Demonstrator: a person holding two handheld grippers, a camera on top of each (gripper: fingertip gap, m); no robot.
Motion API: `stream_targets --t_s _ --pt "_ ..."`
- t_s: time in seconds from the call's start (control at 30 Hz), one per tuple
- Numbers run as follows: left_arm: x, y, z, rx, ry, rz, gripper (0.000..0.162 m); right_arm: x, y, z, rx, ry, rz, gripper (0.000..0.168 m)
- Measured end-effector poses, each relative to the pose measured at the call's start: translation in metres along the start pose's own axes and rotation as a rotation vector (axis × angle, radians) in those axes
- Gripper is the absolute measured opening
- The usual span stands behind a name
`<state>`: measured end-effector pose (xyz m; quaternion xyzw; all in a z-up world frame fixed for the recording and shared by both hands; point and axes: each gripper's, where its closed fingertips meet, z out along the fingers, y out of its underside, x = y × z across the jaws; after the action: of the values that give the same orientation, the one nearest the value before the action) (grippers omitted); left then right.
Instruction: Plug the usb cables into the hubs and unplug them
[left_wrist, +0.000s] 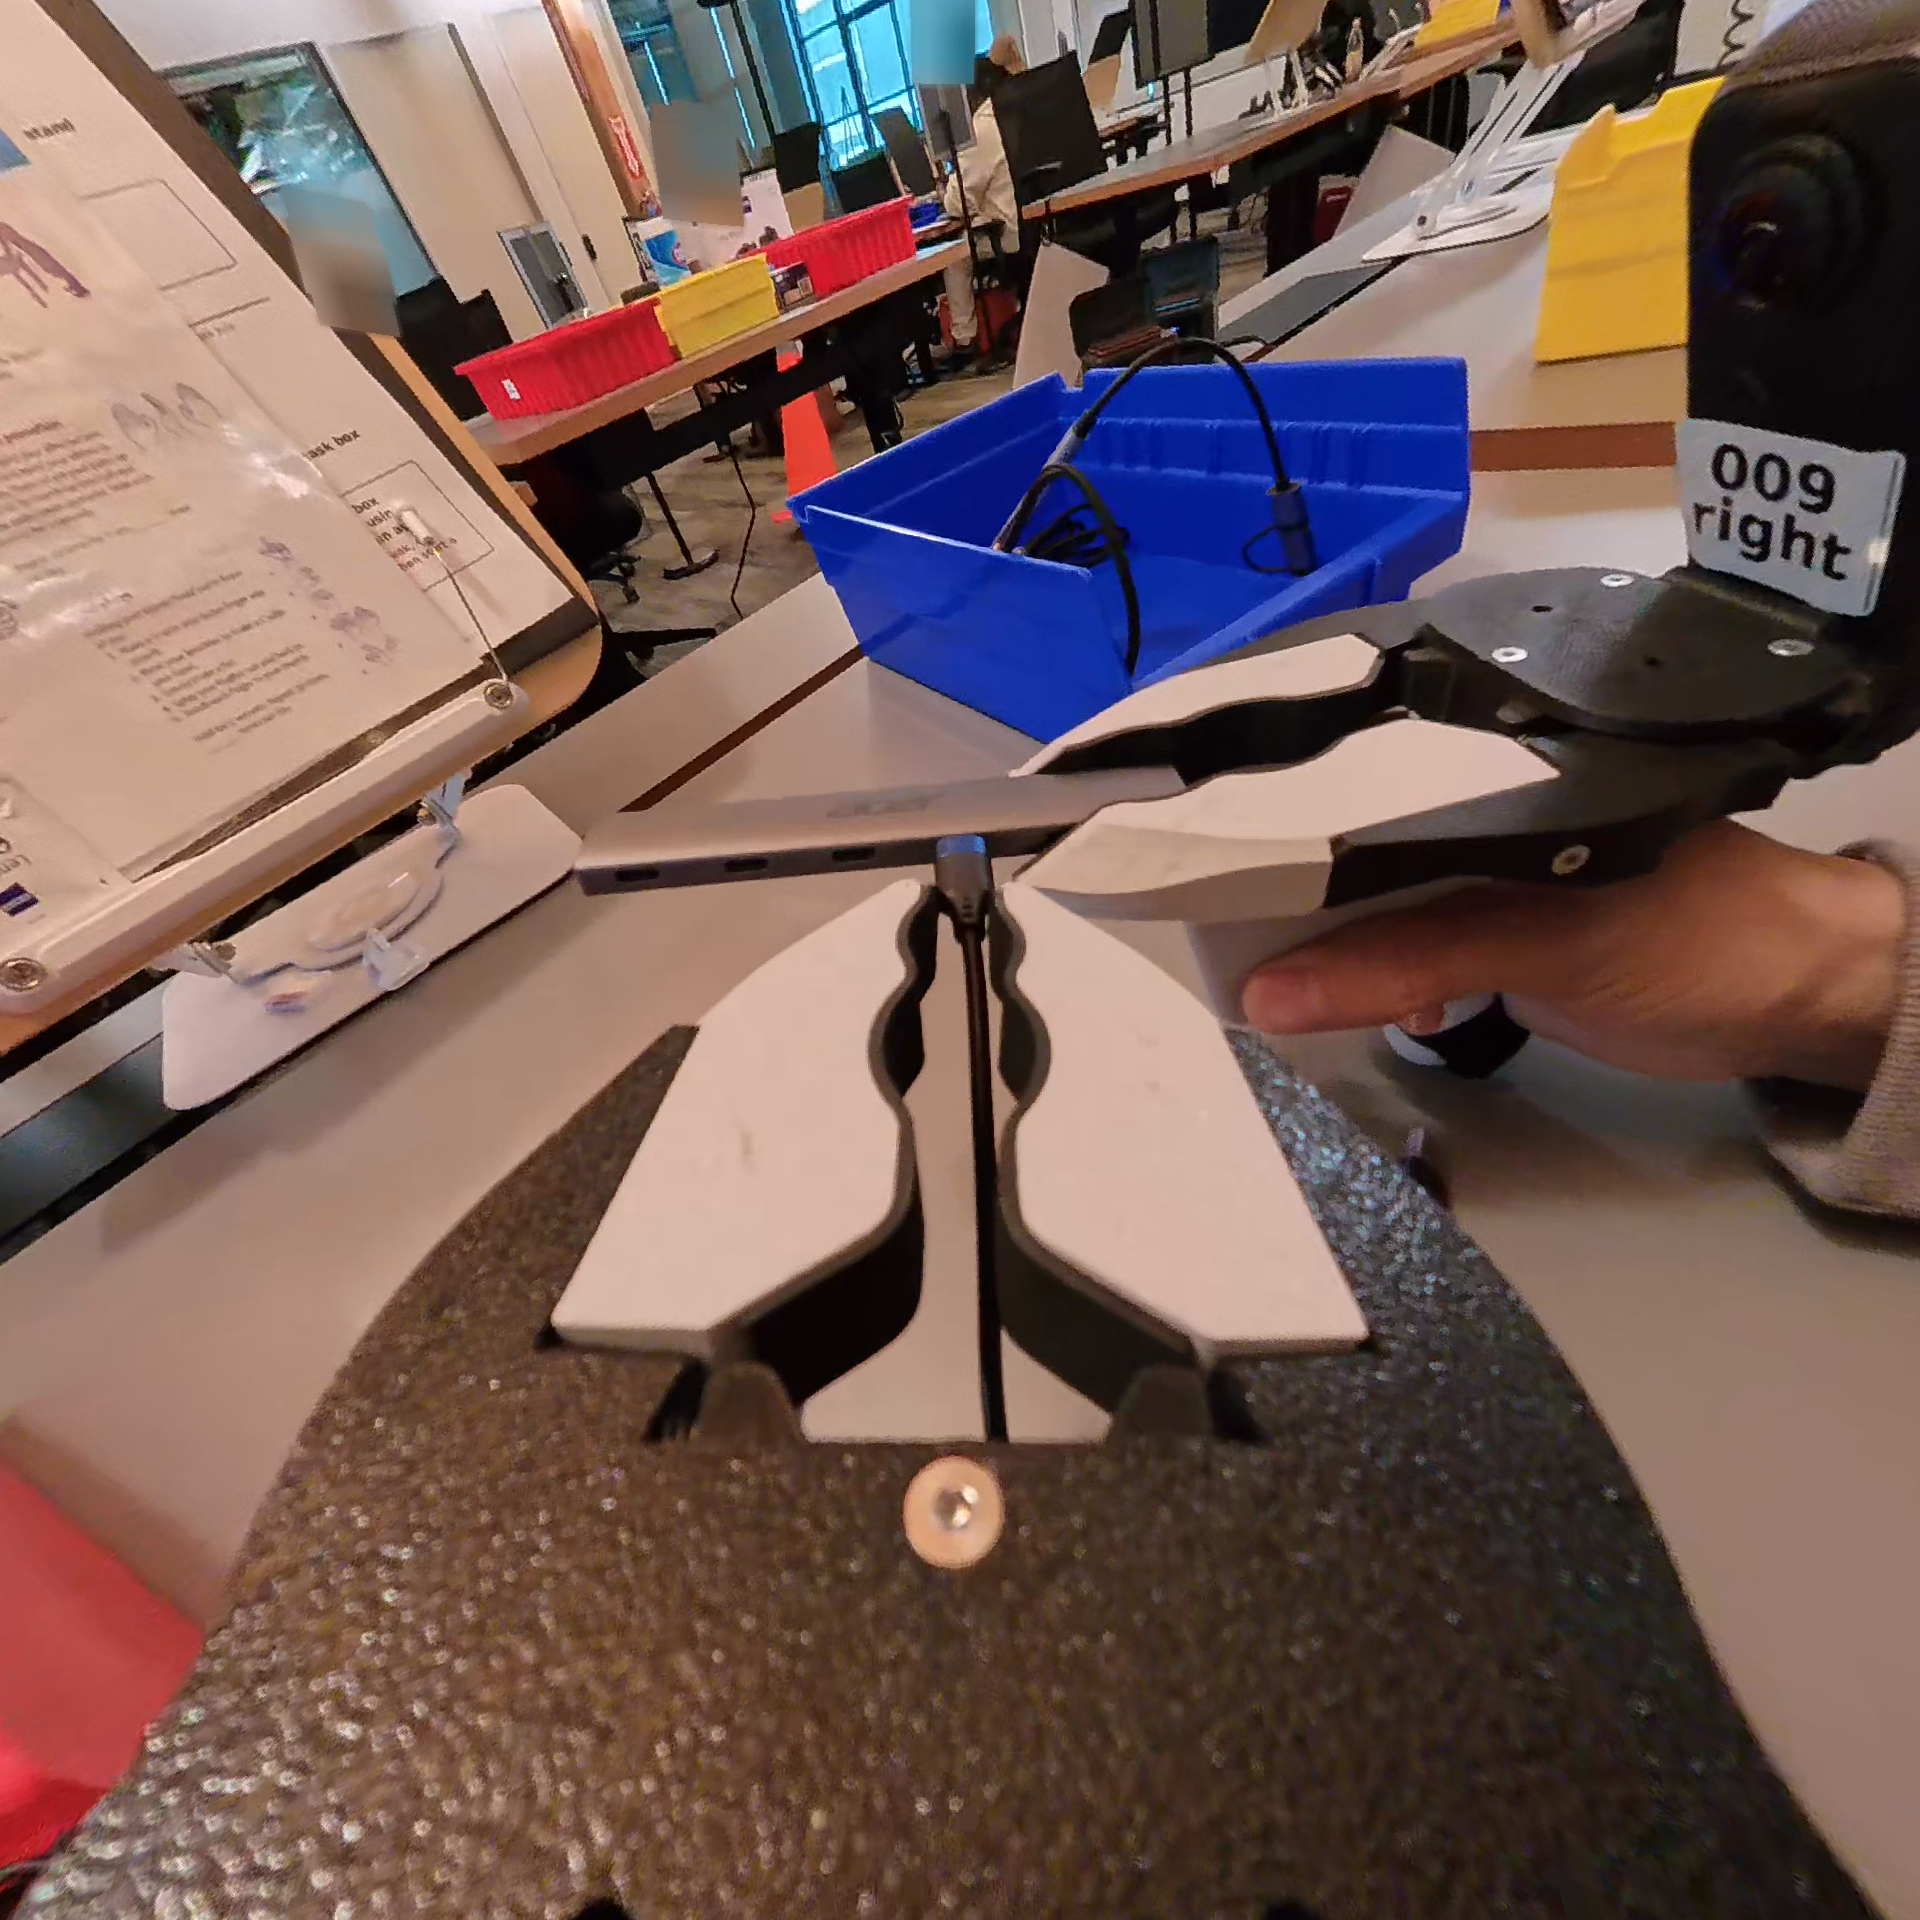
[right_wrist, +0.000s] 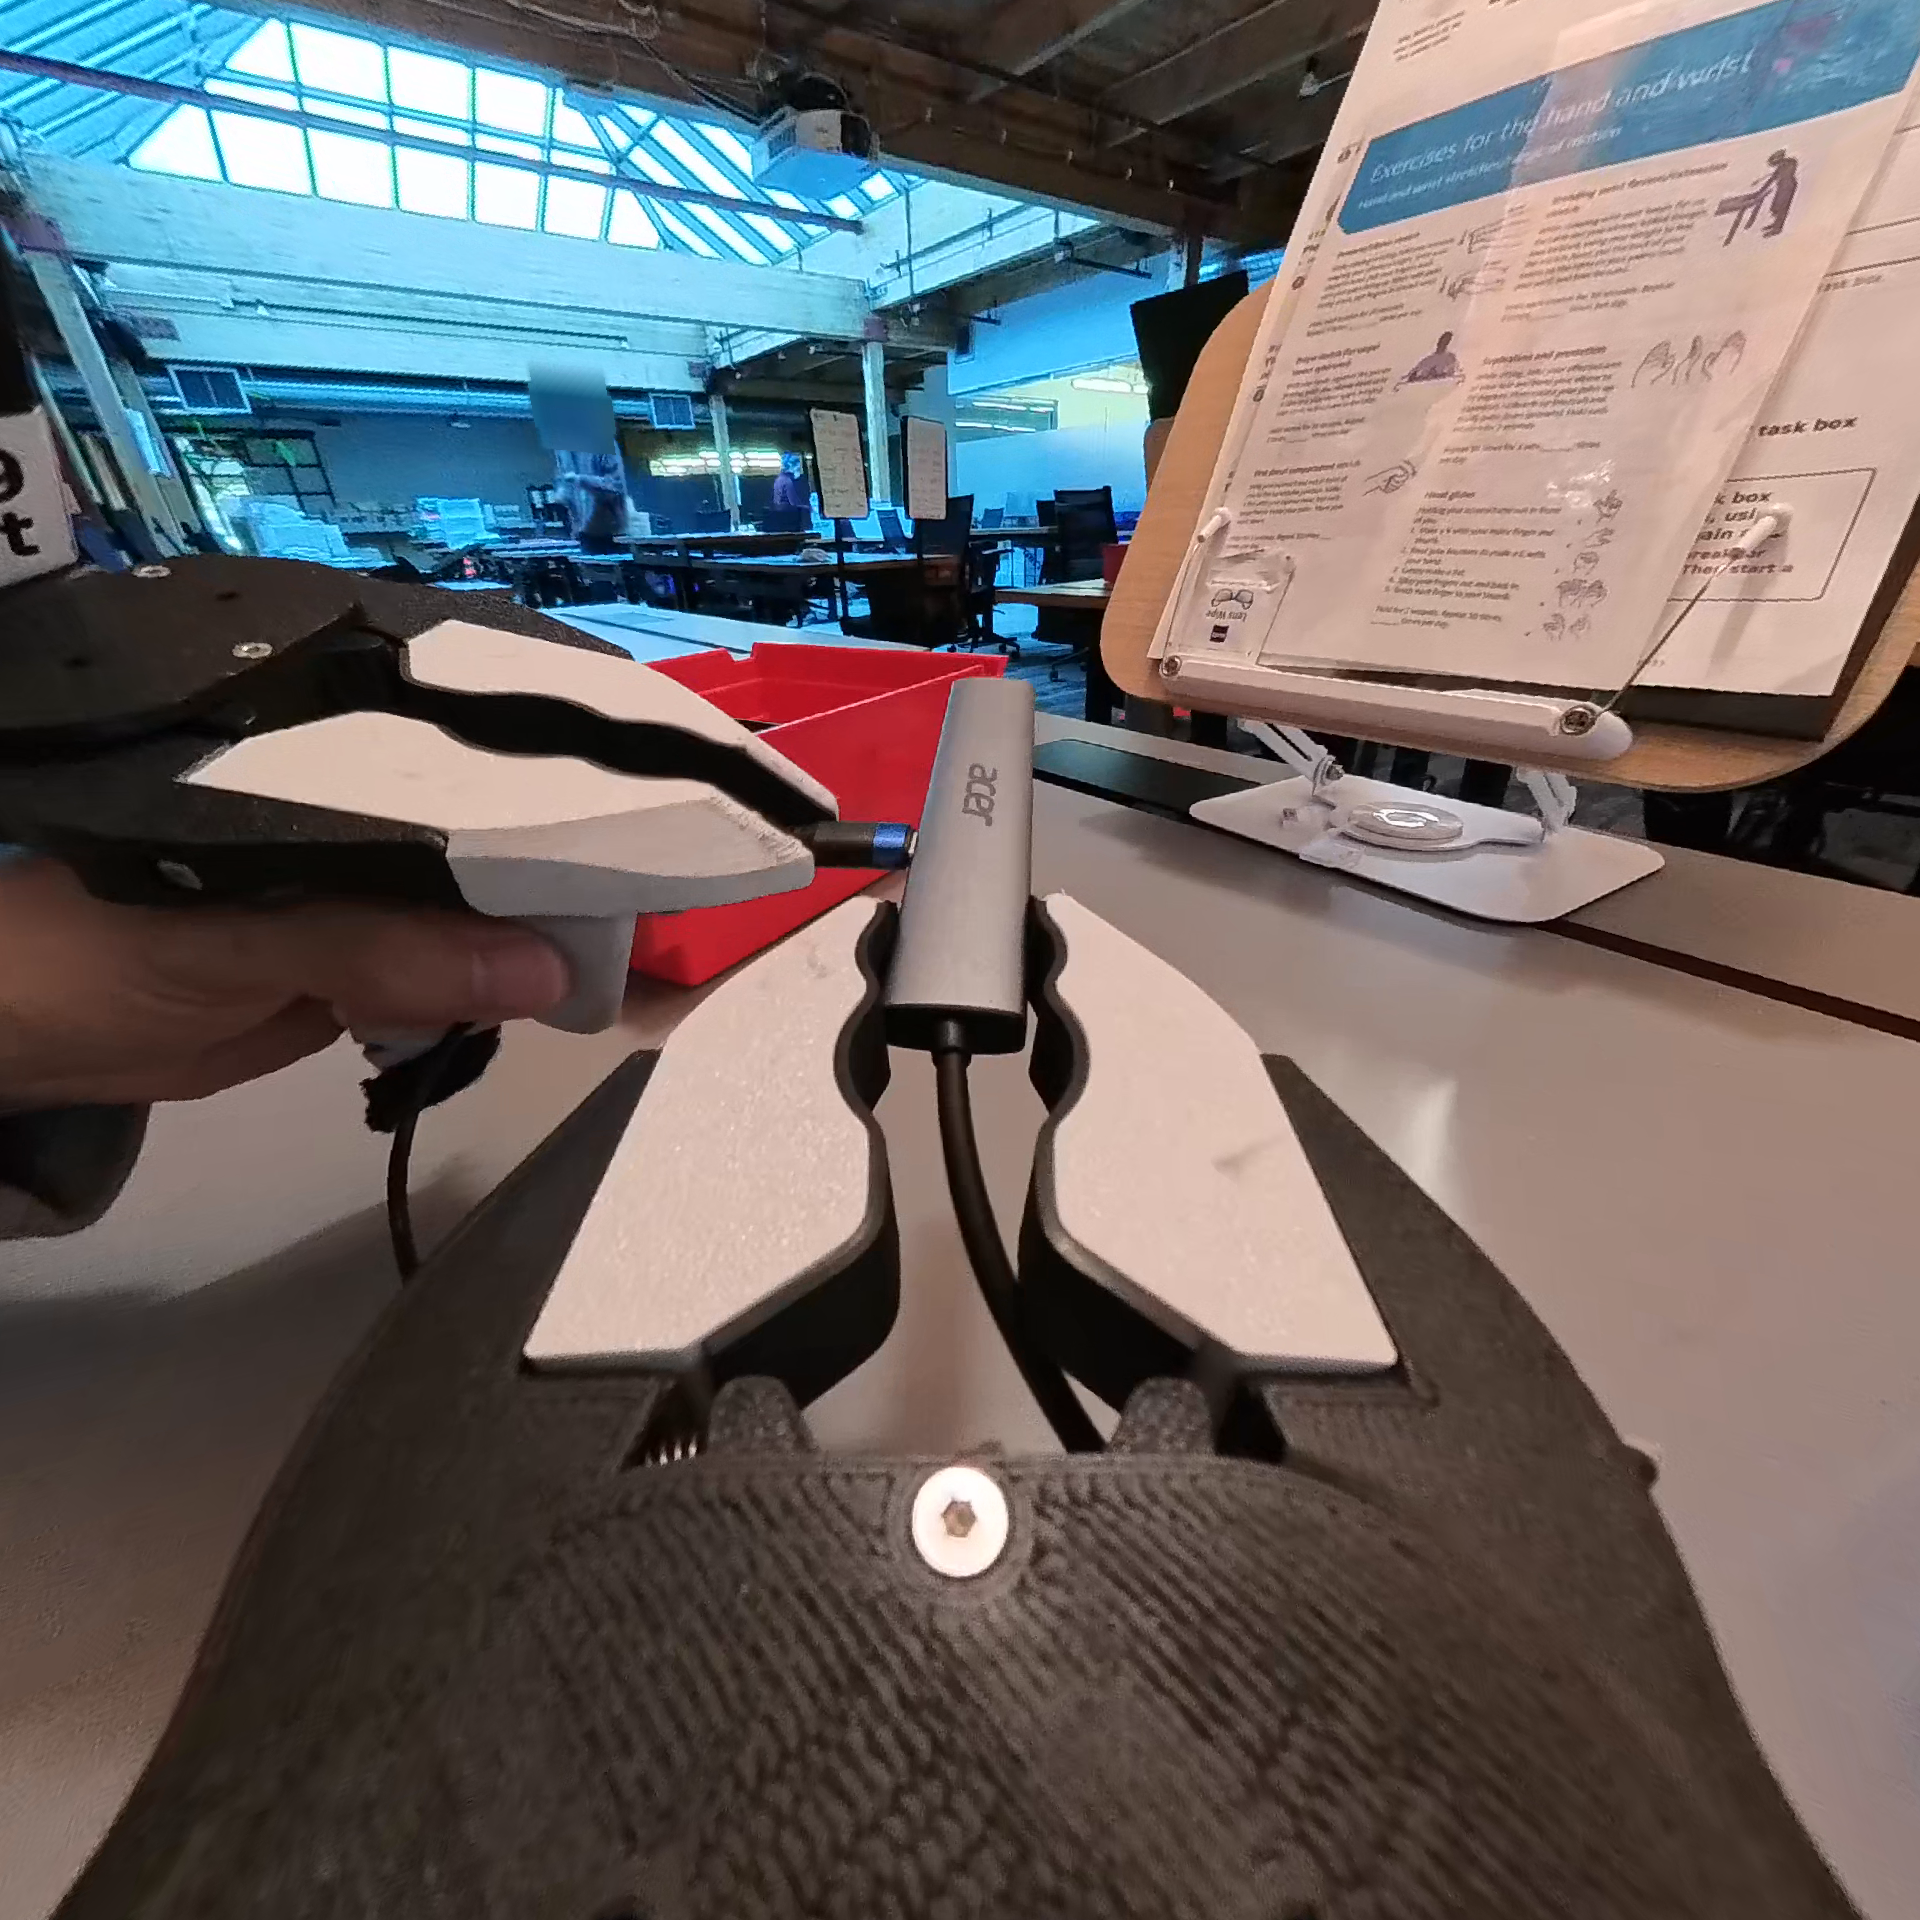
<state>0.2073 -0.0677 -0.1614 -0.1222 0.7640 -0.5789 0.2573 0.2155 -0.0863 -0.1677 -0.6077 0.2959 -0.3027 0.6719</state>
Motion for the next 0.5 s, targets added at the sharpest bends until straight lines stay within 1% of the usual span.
stream_targets --t_s 0.1,0.17,0.2,0.27,0.3,0.37,0.4,0.43,0.5 --pt "0.001 0.000 -0.004 0.001 0.016 -0.026 0.009 0.001 0.002 0.002 -0.017 0.002 0.006 0.024" --pt "-0.004 -0.009 -0.018 0.035 0.021 -0.030 0.015 0.008 0.000 0.000 0.000 0.042 0.023 0.024" --pt "-0.012 -0.013 -0.028 0.043 0.013 -0.019 0.015 0.010 -0.002 -0.002 0.014 0.043 0.042 0.024" --pt "-0.040 -0.011 -0.051 -0.020 -0.028 0.016 0.016 0.016 -0.005 -0.005 0.045 0.057 0.090 0.024" --pt "-0.060 -0.004 -0.063 -0.088 -0.061 0.023 0.016 0.020 -0.006 -0.007 0.061 0.061 0.113 0.024" --pt "-0.107 0.023 -0.094 -0.295 -0.141 -0.015 0.022 0.024 -0.008 -0.010 0.085 0.060 0.150 0.023" --pt "-0.129 0.042 -0.110 -0.418 -0.171 -0.058 0.027 0.025 -0.009 -0.011 0.092 0.066 0.162 0.024" --pt "-0.145 0.062 -0.126 -0.538 -0.183 -0.117 0.028 0.027 -0.009 -0.011 0.093 0.069 0.168 0.023" --pt "-0.159 0.098 -0.153 -0.734 -0.167 -0.253 0.030 0.025 -0.008 -0.010 0.083 0.062 0.156 0.024"
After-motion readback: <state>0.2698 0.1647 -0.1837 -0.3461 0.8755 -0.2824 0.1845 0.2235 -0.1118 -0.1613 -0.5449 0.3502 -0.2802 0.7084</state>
